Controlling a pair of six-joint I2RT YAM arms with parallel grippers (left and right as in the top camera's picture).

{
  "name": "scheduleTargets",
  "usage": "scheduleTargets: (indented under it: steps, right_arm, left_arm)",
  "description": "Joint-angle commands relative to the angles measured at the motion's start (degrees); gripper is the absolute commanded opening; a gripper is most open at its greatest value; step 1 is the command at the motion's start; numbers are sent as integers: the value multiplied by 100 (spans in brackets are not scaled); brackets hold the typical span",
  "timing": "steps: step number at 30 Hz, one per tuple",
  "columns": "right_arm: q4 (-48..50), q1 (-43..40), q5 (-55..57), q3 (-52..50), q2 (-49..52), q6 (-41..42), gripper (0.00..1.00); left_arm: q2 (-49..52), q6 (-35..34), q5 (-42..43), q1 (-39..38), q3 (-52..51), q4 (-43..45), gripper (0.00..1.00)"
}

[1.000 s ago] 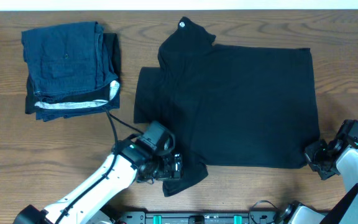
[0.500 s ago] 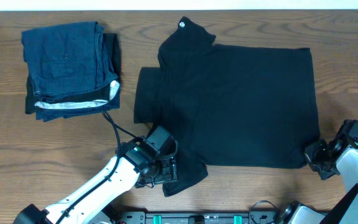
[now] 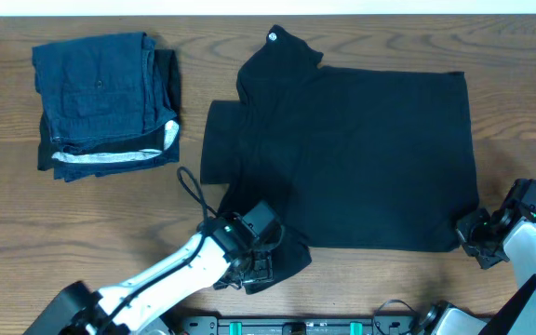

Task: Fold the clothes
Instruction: 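Reach the left gripper to the shirt's lower left hem and grasp it, then lift both hem corners and fold the bottom half up toward the collar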

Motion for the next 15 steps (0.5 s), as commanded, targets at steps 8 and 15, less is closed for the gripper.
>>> scheduleTargets:
  steps: [8, 15]
  right_arm:
    - [-48, -33, -22, -114, 42, 68, 1]
    - [-577, -33, 0, 177, 24, -48, 1]
  left_arm:
    - [297, -273, -109, -13, -46, 42, 39]
    - [278, 129, -7, 48, 74, -15, 6]
